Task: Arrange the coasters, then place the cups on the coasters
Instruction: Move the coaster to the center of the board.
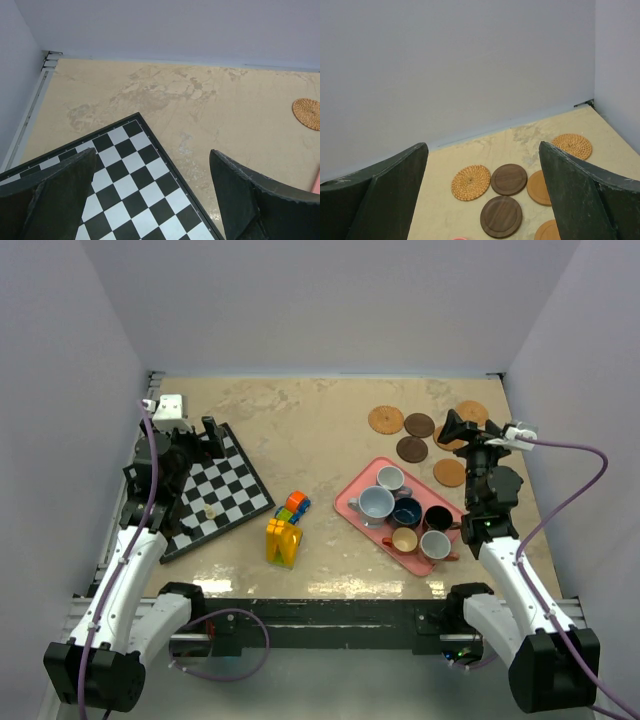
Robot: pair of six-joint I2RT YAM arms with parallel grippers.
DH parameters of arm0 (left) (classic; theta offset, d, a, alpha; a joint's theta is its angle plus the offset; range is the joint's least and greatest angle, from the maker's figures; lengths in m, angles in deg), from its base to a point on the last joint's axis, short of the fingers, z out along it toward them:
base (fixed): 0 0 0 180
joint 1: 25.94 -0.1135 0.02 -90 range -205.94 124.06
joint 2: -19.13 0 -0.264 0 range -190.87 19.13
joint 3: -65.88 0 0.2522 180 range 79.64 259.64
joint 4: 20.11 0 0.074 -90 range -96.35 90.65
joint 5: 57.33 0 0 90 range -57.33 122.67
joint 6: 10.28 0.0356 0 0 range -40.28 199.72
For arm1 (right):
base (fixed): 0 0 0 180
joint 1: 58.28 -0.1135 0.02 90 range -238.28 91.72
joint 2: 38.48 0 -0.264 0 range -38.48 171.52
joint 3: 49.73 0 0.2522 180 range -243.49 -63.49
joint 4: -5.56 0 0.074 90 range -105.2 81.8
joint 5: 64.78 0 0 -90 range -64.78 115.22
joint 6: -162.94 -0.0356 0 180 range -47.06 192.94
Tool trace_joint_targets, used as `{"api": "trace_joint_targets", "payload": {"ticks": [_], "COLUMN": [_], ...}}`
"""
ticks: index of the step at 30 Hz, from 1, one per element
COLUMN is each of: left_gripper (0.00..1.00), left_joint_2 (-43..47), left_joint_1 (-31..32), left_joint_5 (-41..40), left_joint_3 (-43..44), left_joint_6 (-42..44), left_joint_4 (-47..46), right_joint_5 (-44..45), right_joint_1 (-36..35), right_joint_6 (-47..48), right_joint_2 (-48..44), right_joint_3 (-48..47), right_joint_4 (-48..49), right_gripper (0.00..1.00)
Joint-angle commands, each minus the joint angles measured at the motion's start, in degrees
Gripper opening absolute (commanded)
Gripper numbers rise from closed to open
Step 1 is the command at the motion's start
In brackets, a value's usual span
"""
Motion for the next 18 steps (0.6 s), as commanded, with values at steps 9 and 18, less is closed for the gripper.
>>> {"api": "trace_joint_targets", "payload": {"ticks": [9,18], "left_gripper": [1.00,0.96], "left_joint_2": [0.6,-8.1], "left_joint_1": [-0.3,0.6], "left_joint_5": [0.4,7.0], "left_joint_3": [1.4,14.4], "left_joint_6": [-1.2,-1.8], "left_joint_4": [-3.0,1.9], "right_joint_5": [0.9,-5.7], "right_joint_1": [-0.2,-0.2], "right_joint_6": [1.5,5.8], "right_joint_2": [0.1,2.9], "right_joint_3": [-2.0,-8.7], "right_joint_4": [1.7,-6.9], "right_gripper": [0.98,0.98]}}
